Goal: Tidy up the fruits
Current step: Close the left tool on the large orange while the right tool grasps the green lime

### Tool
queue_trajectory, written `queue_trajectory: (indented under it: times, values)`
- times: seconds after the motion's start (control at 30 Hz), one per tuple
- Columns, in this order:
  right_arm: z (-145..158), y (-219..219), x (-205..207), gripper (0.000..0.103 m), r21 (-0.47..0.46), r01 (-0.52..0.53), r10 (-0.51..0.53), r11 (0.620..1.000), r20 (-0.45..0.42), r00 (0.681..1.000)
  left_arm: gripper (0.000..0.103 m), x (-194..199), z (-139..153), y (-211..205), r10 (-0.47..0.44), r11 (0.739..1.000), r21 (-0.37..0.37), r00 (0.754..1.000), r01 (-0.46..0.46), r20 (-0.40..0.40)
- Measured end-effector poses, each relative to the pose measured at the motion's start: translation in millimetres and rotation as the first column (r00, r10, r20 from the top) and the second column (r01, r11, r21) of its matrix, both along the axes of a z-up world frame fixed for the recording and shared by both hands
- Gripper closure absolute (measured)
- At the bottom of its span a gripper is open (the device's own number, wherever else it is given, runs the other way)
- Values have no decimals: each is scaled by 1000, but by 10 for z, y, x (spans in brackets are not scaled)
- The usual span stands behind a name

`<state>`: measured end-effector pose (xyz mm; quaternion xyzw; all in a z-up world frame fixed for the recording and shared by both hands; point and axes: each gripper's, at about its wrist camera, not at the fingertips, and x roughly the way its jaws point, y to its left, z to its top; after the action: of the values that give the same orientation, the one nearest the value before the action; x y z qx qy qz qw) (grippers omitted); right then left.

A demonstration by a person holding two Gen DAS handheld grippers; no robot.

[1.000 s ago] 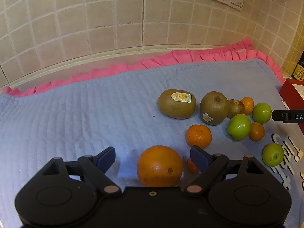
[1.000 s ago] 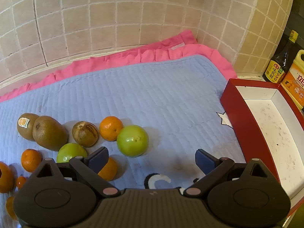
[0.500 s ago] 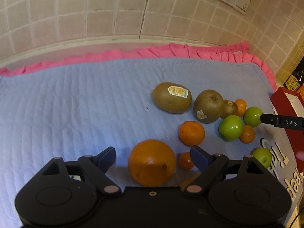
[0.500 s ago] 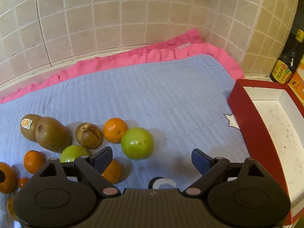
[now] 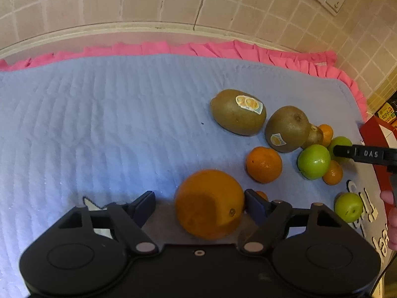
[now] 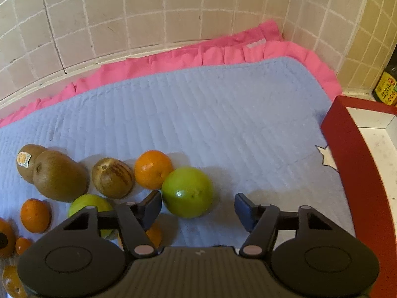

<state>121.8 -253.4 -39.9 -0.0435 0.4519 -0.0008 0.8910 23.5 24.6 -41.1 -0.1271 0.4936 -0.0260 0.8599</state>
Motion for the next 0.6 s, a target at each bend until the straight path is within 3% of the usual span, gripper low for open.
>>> queue_trajectory:
  times: [0.1, 0.17, 0.2, 0.43, 0.6]
  values:
    - [-33, -26, 70, 40, 30, 2, -1, 1000, -12, 1000, 15, 32, -17, -37, -9, 1000, 9, 1000, 9, 1]
    - [-62, -43, 109, 47, 65, 0, 1, 998, -27, 1000, 34, 47, -2, -63, -26, 1000, 1, 1000, 26, 15]
    - [-69, -54, 116, 52, 85, 1, 2, 996, -32, 999, 34, 51, 8, -68, -33, 999, -9, 999, 33, 18]
    - [-44, -153, 76, 53, 153, 15, -12, 988, -22, 1000, 36, -8, 89, -137, -25, 999, 38, 999, 24, 45]
    - [121, -265, -124, 53, 165, 20, -24, 986, 18, 1000, 36, -90, 337, -243, -44, 997, 68, 993, 36, 107]
